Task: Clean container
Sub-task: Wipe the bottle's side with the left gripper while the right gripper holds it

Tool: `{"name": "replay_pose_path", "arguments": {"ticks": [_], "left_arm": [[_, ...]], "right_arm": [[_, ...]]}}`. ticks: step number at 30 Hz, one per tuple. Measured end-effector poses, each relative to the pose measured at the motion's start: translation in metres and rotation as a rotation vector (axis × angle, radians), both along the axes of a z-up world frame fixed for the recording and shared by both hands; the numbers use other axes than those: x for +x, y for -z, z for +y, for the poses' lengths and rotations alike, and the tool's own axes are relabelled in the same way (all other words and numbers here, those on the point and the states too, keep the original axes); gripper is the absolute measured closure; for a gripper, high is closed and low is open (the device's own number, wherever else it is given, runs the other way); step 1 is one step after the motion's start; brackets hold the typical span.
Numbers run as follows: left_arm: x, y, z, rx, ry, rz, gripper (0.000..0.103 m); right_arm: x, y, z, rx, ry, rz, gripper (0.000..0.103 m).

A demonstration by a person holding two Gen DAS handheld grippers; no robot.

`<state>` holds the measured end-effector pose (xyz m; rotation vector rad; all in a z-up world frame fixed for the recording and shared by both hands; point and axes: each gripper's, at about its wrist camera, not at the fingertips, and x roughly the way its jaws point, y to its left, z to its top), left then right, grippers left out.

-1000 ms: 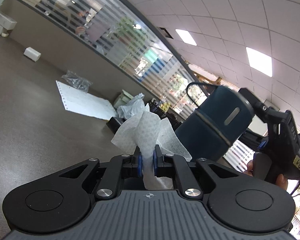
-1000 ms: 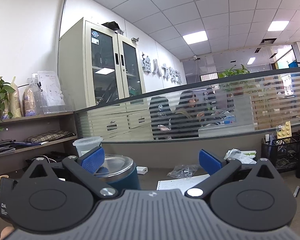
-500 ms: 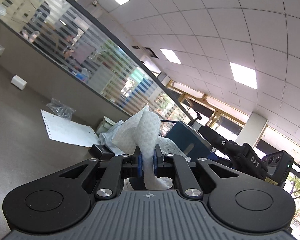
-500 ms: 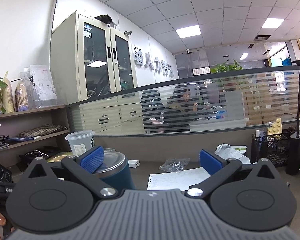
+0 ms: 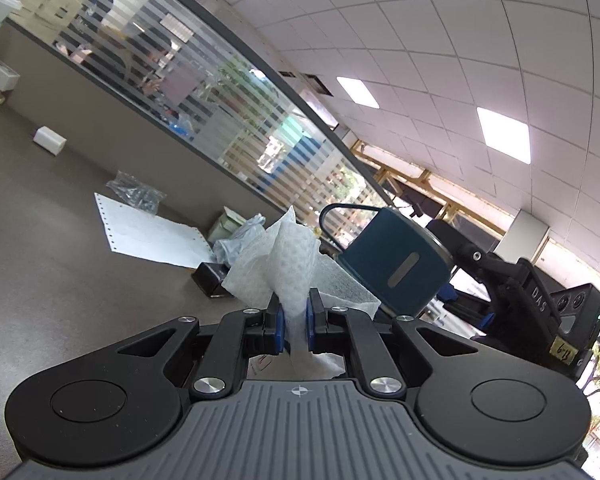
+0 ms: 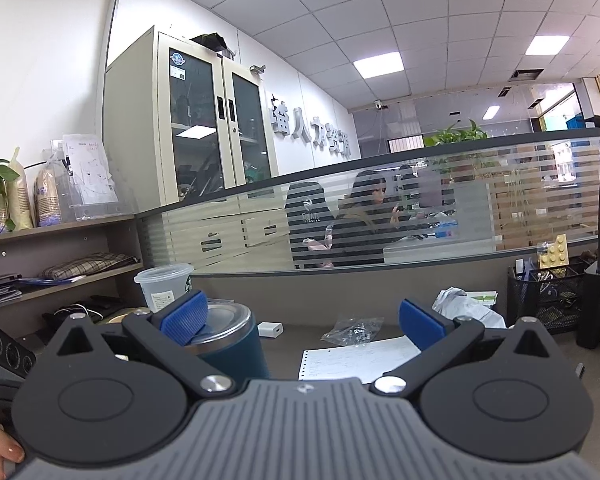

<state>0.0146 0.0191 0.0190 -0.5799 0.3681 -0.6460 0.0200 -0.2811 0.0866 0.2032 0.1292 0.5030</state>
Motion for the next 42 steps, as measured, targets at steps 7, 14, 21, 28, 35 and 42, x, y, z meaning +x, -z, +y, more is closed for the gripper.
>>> {"name": "replay_pose_path", "arguments": {"ticks": [7, 14, 21, 28, 35, 42], "left_arm": [[0.002, 0.008, 0.000, 0.013, -0.001, 0.019, 0.091], [0.004, 0.014, 0.001, 0.010, 0.002, 0.037, 0.091], [0.006, 0.020, 0.002, 0.001, 0.001, 0.063, 0.091], [0.006, 0.021, 0.003, 0.006, 0.003, 0.065, 0.091], [0.009, 0.025, 0.001, 0.023, -0.003, 0.095, 0.091], [0.012, 0.031, 0.001, 0.031, -0.004, 0.118, 0.091]], "right_arm": [[-0.002, -0.002, 0.003, -0.005, 0.002, -0.005, 0.000], [0.000, -0.005, 0.002, -0.010, 0.004, -0.007, 0.000], [0.000, -0.005, 0.001, -0.011, 0.005, -0.010, 0.000], [0.000, -0.006, 0.001, -0.013, 0.007, -0.013, 0.000], [-0.001, -0.006, 0.002, -0.016, 0.007, -0.014, 0.000], [-0.002, -0.007, 0.002, -0.015, 0.005, -0.015, 0.000]]}}
